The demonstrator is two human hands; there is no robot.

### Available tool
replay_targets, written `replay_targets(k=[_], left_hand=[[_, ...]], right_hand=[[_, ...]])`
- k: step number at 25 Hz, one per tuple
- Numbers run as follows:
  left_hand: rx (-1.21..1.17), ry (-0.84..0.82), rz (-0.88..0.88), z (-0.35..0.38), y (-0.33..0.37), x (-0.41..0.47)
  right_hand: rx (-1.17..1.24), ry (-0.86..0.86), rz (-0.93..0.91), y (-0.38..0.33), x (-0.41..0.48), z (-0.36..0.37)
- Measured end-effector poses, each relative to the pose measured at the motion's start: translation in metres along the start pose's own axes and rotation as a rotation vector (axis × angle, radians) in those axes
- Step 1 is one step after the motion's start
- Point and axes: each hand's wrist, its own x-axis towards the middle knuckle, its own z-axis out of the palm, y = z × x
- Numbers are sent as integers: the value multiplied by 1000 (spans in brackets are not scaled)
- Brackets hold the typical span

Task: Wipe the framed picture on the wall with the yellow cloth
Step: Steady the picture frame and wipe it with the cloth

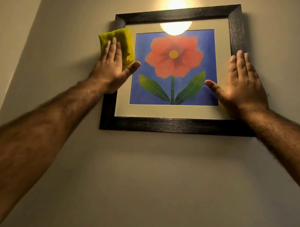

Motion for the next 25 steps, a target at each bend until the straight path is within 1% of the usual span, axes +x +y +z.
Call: replay_targets(k=[4, 6, 8, 10, 11, 14, 17, 19, 21, 25], left_hand=[[17, 22, 52, 17, -2, -81], [3, 56, 55, 14, 0, -99], [-46, 191, 28, -2, 3, -88], [-34, 317, 38, -22, 2, -69], [-31, 323, 51, -30, 1, -61], [-107, 223, 25, -41, -7, -44], [-99, 246, -87, -43, -10, -34], [-125, 193, -202, -45, -18, -28], [-223, 142, -271, -46, -25, -25], [-383, 145, -350, -48, -26, -32]], right_hand=[[9, -4, 5, -1, -1, -2], [5, -7, 9, -2, -1, -3], [6, -17, 5, -3, 0, -4], [5, -20, 8, -2, -1, -5], [5, -18, 10, -1, -1, -5], [14, -11, 2, -1, -1, -4], [15, -8, 2, -1, -2, -2], [13, -11, 4, -1, -2, -2], [11, -14, 3, -1, -4, -2], [42, -42, 12, -2, -11, -6]])
